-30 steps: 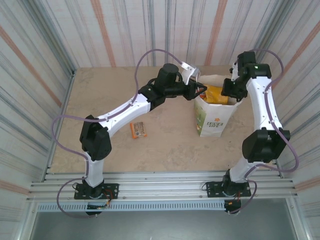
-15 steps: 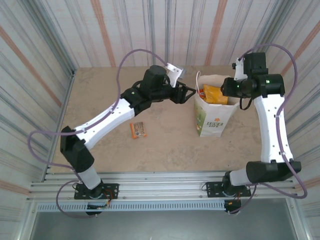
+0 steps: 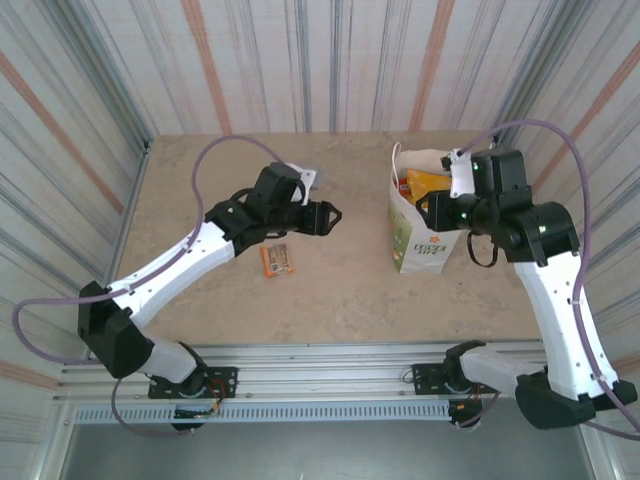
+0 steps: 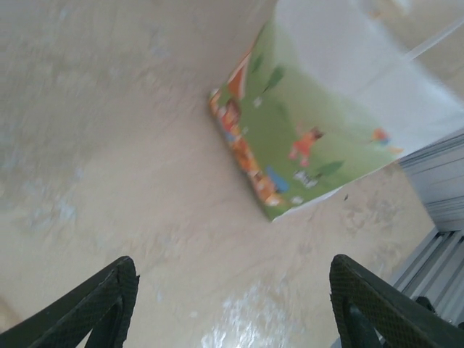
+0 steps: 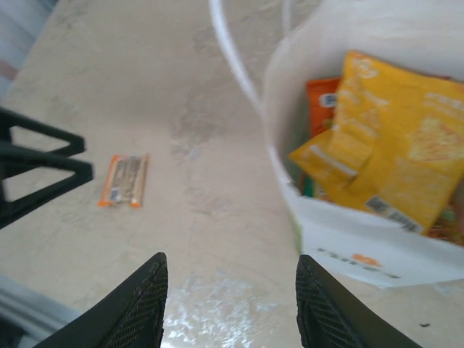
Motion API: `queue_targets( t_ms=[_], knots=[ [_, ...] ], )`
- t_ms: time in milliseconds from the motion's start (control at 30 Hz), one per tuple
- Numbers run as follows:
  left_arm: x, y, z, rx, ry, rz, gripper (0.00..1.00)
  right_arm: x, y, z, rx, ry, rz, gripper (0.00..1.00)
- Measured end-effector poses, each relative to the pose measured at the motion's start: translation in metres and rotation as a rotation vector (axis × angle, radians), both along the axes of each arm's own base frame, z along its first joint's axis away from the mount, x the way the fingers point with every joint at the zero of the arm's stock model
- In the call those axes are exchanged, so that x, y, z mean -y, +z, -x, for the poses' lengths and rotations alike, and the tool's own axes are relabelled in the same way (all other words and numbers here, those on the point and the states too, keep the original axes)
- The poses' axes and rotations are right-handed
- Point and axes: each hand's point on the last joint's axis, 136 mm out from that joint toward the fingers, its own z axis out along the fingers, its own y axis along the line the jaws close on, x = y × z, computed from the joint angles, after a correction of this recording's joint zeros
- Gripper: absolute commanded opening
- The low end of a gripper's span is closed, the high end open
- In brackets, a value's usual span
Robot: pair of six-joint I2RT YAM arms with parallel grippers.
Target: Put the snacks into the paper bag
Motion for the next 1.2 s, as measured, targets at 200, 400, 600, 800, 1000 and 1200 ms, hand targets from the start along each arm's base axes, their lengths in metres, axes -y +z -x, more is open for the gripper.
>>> queue_targets(
  t_ms=[200,400,600,800,1000,1200],
  knots=[
    [-0.030,-0.041,0.018,-0.118,0.089,-0.035,0.77,-0.040,-0.016,0.025,-0.006,0.123,-0.040,0.48],
    [-0.057,-0.079,0.038,-0.225,0.191,-0.062,0.79,-0.065,-0.042,0.044,-0.031,0.193,-0.039,0.48],
    [-0.080,-0.110,0.051,-0.318,0.298,-0.114,0.80,-0.081,-0.049,0.053,-0.021,0.227,-0.060,0.48],
    [-0.096,-0.131,0.063,-0.393,0.371,-0.155,0.80,-0.091,-0.058,0.054,-0.021,0.249,-0.069,0.48],
    [-0.120,-0.160,0.071,-0.463,0.455,-0.193,0.76,-0.093,-0.060,0.052,-0.016,0.247,-0.077,0.49],
    [-0.139,-0.172,0.062,-0.483,0.527,-0.195,0.66,-0.094,-0.066,0.051,-0.024,0.247,-0.071,0.48]
  ],
)
